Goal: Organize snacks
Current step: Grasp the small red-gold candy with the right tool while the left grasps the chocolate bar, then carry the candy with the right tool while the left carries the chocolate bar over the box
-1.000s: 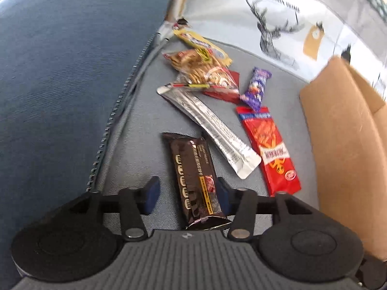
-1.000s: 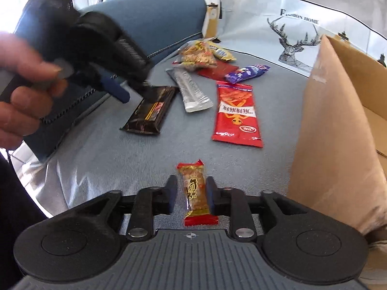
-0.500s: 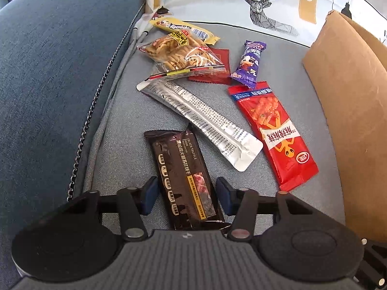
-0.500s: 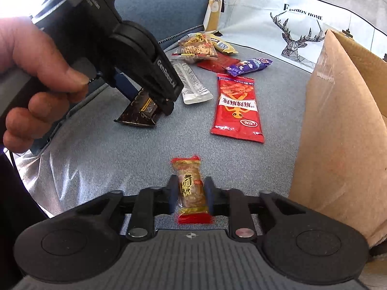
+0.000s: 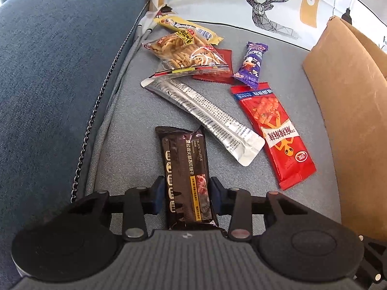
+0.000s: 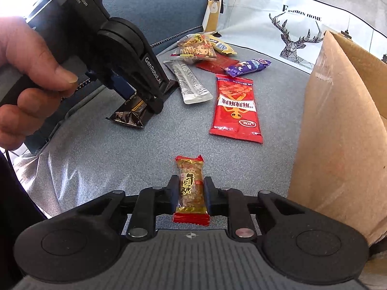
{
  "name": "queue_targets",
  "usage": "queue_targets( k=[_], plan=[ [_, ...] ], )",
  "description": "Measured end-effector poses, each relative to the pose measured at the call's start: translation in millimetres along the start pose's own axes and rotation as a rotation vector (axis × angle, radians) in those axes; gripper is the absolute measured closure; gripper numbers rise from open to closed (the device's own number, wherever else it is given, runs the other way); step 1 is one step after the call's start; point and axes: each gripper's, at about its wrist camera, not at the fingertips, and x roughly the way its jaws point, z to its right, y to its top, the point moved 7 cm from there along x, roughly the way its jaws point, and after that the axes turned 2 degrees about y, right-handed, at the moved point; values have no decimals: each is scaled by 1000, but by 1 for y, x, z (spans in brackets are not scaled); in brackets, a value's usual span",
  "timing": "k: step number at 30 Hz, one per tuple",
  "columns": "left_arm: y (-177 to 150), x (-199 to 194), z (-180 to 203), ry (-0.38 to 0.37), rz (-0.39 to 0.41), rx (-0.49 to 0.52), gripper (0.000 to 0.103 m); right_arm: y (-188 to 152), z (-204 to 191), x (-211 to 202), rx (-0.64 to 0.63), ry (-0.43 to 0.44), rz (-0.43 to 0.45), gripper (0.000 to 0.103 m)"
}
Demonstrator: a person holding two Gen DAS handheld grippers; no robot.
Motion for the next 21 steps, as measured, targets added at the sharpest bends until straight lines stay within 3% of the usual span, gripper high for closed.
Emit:
queue_targets(
  k=[14, 21],
  plan=[
    [-1, -1, 2, -4, 7, 1, 60, 1, -2, 0, 1, 0, 3, 80],
    [5, -13, -4, -16, 62, -42, 60, 5, -3, -8, -8, 3, 45, 86]
  ],
)
